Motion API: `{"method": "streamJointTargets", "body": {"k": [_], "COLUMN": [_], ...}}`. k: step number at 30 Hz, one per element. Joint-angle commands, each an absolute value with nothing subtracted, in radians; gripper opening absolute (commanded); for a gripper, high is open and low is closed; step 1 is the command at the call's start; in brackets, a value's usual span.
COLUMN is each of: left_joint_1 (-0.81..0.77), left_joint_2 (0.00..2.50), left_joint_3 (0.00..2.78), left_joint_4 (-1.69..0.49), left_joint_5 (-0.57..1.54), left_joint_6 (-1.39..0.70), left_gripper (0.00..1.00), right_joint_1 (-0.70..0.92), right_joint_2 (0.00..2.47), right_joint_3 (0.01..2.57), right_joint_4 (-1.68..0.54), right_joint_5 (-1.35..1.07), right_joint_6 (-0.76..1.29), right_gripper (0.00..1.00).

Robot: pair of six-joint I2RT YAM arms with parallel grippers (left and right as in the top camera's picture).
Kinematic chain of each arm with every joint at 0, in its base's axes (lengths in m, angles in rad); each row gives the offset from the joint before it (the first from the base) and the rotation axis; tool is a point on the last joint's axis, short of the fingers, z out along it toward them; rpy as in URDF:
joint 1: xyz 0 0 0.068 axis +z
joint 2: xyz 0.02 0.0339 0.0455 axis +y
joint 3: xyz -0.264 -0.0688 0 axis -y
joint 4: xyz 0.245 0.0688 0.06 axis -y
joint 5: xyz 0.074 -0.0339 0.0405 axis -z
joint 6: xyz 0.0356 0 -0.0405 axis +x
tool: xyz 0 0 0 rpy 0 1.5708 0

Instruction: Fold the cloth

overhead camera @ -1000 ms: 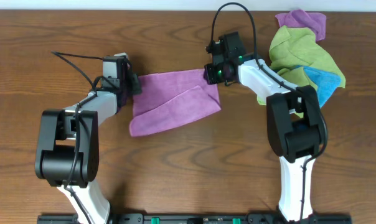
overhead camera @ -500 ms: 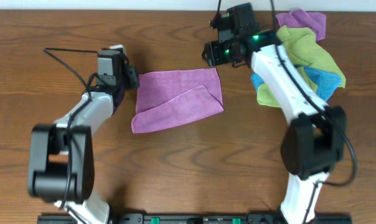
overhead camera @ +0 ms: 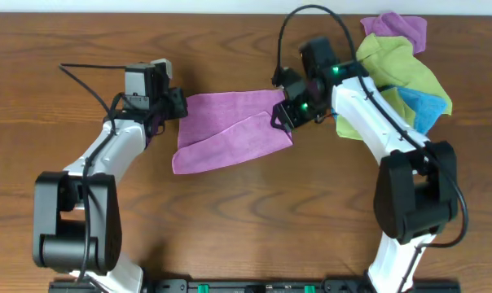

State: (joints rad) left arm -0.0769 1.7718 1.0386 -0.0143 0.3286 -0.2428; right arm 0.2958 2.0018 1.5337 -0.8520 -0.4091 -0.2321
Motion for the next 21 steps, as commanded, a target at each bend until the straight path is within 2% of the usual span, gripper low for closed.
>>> {"method": "streamJointTargets", "body": {"k": [1, 9, 21], "left_joint_1": [-0.088, -0.120, -0.136], "left_joint_2": [1.790, 1.792, 1.792], "left_joint_3": [1.046, 1.046, 1.046], "left_joint_4": [0.006, 0.010, 0.008], "left_joint_5": [0.396, 0.424, 0.418], "left_joint_6": [-0.290, -0.327, -0.345], "left_gripper": [0.06, 0.06, 0.06], "right_joint_1": [0.282, 0.281, 0.281], "right_joint_2": [2.003, 2.065, 2.082], "right_joint_3": [1.464, 1.396, 1.396], "right_joint_4": [-0.784, -0.649, -0.626], "right_joint_5": [-0.504, -0.555, -0.483], "right_joint_6": [-0.286, -0.286, -0.284], "right_gripper": [0.54, 0.54, 0.53]}}
